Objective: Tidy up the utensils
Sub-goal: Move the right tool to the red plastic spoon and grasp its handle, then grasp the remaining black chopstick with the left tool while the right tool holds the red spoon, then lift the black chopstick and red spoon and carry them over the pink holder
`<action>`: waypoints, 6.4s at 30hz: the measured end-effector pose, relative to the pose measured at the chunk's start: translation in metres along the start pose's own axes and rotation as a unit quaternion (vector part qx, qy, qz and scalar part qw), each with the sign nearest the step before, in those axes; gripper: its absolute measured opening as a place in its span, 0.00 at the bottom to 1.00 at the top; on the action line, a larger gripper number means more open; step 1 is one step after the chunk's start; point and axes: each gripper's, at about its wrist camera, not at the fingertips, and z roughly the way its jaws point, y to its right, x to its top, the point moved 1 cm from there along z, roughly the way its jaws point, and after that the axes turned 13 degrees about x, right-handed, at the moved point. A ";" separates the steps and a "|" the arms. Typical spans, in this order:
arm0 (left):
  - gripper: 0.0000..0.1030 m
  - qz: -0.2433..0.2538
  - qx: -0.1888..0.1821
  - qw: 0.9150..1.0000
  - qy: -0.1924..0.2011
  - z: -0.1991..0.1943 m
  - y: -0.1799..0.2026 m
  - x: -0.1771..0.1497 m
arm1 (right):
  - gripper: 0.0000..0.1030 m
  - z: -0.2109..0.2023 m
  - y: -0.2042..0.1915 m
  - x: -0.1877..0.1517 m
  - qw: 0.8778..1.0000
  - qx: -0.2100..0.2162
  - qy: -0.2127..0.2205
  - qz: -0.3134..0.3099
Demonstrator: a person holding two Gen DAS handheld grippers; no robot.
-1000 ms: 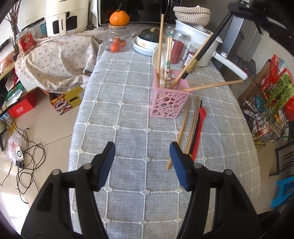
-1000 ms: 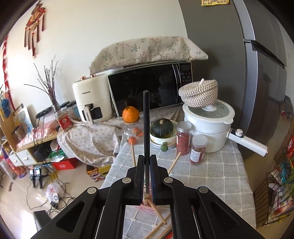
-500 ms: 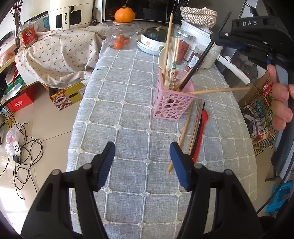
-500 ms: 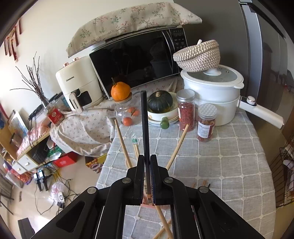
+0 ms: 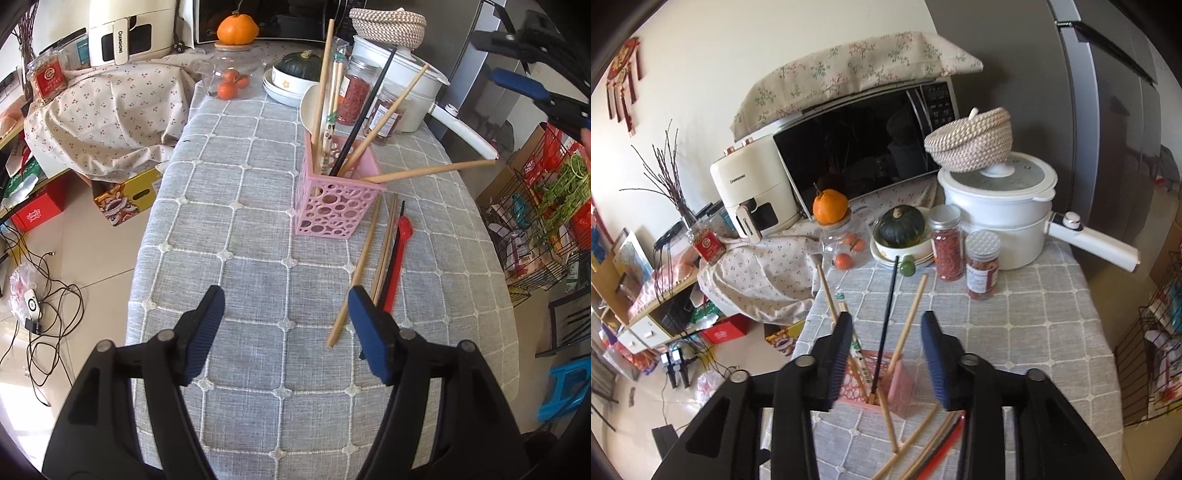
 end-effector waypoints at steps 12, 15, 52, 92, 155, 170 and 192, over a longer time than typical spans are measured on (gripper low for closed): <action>0.83 -0.004 0.002 1.000 -0.014 0.011 0.012 -0.005 | 0.76 -0.037 0.068 -0.046 0.998 -0.048 -0.013 0.029; 0.84 0.002 0.011 1.000 -0.014 0.013 0.015 -0.005 | 0.76 -0.030 0.082 -0.062 0.997 -0.056 -0.028 0.038; 0.84 0.065 0.026 0.997 -0.016 0.057 0.037 0.011 | 0.30 0.134 0.135 -0.135 0.969 -0.087 -0.201 0.118; 0.41 0.161 0.003 0.986 -0.033 0.051 0.087 -0.021 | 0.08 0.103 0.157 -0.145 0.962 -0.112 -0.242 0.055; 0.06 0.264 -0.002 0.964 0.025 0.030 0.237 0.011 | 0.04 -0.074 0.210 -0.126 0.982 -0.067 -0.113 0.139; 0.06 0.213 -0.081 0.961 0.158 -0.092 0.152 -0.008 | 0.04 -0.107 0.128 -0.101 0.995 -0.042 -0.044 0.073; 0.06 0.012 -0.081 0.953 0.292 -0.152 0.034 0.043 | 0.04 -0.059 0.060 -0.076 1.000 -0.014 -0.013 0.016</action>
